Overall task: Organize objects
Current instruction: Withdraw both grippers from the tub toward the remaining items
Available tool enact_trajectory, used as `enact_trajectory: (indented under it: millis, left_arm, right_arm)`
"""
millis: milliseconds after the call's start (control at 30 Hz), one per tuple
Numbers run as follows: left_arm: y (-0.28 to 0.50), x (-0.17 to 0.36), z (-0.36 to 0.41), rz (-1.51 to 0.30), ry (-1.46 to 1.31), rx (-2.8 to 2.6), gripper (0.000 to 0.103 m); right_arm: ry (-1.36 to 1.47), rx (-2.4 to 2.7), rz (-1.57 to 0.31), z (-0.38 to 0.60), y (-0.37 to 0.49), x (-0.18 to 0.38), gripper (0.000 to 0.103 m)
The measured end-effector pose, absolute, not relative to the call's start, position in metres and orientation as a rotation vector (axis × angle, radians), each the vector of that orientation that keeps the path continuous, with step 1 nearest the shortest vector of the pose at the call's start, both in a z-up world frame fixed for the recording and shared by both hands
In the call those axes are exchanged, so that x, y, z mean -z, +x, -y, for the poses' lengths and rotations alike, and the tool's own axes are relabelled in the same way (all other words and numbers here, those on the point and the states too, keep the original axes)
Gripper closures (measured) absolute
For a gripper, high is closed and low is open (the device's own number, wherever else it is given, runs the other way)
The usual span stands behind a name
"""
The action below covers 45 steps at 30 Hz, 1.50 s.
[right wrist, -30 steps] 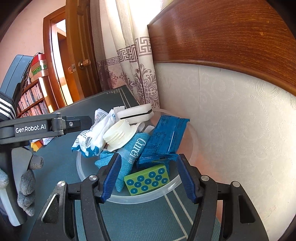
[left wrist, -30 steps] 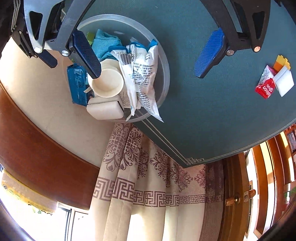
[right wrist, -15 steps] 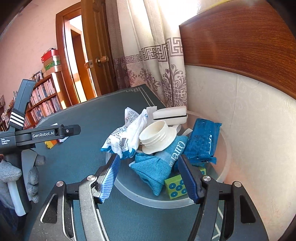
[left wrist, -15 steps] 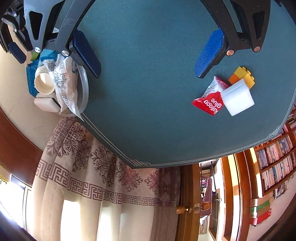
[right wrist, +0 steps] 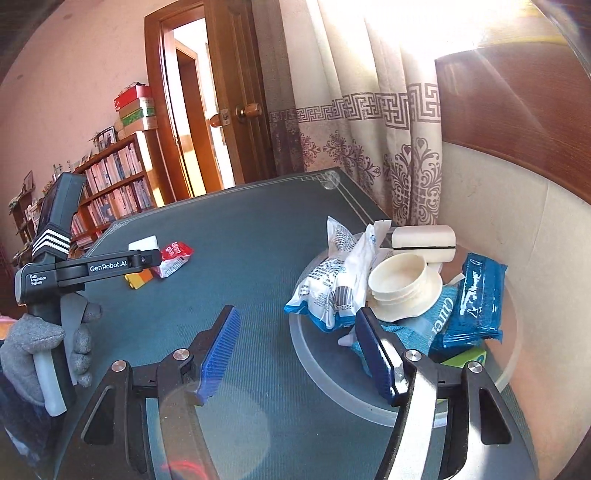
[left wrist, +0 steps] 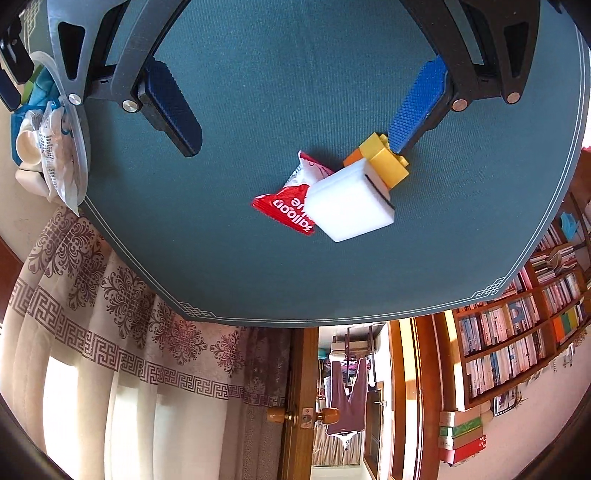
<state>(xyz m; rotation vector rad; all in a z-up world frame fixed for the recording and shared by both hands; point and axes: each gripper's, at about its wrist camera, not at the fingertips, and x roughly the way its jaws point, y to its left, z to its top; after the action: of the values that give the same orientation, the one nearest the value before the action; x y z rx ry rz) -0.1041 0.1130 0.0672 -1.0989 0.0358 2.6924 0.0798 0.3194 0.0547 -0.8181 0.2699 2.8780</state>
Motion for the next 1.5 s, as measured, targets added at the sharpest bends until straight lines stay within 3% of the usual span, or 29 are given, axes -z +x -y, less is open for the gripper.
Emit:
enact_trajectory:
  millis: [767,1133,1333,1433,1500]
  left_arm:
    - [-0.13,-0.047,-0.078,-0.038,-1.164,-2.786,0.0]
    - [-0.154,-0.027,-0.054,0.058,-1.268,-2.73,0.001]
    - [-0.157,-0.029,-0.059,0.008,-1.217,-2.703,0.014]
    - [-0.159,-0.026,-0.066,-0.052,-1.214,-2.682,0.034]
    - [-0.158,-0.025,-0.07,-0.088,-1.206,-2.669,0.053]
  right_arm:
    - [-1.084,-2.952,-0.291,-0.284,0.026,-0.031,0.036]
    - [-1.182,-2.961,-0.306,-0.27,-0.003,-0.022,0.036]
    - [-1.219,-2.963,-0.323,-0.262,-0.012,-0.016,0.036]
    - [-1.233,-2.96,-0.326,-0.258,-0.015,-0.013,0.036]
    - [-1.239,-2.959,-0.321,-0.255,-0.016,-0.011,0.036]
